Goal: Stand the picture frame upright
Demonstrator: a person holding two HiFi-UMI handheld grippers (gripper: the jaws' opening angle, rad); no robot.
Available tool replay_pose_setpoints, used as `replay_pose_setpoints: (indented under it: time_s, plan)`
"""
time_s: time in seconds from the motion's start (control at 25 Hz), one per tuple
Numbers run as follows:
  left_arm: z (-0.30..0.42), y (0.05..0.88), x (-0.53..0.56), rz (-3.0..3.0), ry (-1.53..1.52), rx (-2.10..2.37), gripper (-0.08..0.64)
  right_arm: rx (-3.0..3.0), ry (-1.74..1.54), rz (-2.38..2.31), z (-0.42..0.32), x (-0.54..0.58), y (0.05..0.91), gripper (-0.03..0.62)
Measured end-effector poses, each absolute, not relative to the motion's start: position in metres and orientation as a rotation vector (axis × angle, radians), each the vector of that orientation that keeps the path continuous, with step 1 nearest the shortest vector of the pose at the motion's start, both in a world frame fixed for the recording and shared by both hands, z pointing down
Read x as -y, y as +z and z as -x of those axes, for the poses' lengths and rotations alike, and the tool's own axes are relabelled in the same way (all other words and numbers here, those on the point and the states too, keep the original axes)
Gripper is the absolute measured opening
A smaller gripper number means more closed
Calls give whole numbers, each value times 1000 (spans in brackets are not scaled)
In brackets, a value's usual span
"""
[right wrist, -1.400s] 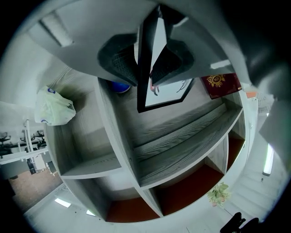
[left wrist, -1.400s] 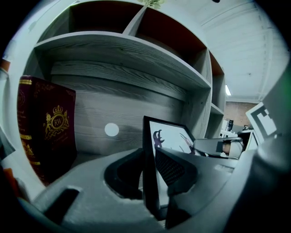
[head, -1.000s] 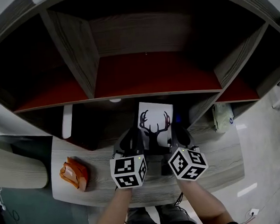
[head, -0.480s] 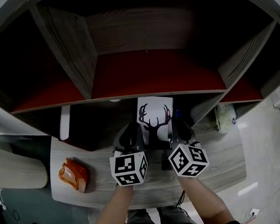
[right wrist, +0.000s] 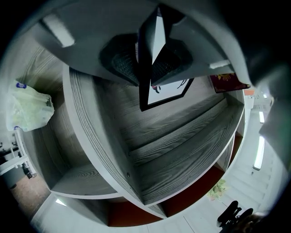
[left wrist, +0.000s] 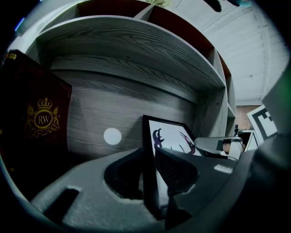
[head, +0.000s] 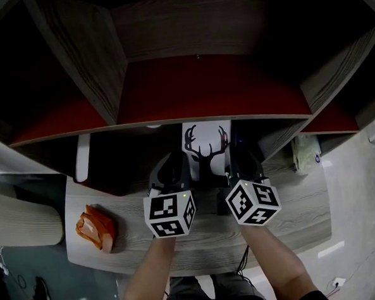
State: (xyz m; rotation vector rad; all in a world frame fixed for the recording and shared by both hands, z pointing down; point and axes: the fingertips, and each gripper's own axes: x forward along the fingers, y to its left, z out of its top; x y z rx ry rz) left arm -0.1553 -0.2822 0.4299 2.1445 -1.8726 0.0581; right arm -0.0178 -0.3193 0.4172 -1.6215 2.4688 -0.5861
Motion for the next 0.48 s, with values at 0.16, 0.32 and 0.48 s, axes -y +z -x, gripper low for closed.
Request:
replay_pose_setpoints:
  time_s: [0.16, 0.32, 0.48]
  plan:
    - [155, 435, 287, -2145, 77, 1860, 78, -2459, -602, 1620, 18, 325, 420, 63]
    - [158, 441, 292, -2136, 88, 1848, 77, -2482, -573, 1613, 23, 331, 418, 66]
    - [160, 445, 299, -2137, 100, 1834, 71, -2495, -556, 1614, 26, 339, 418, 71]
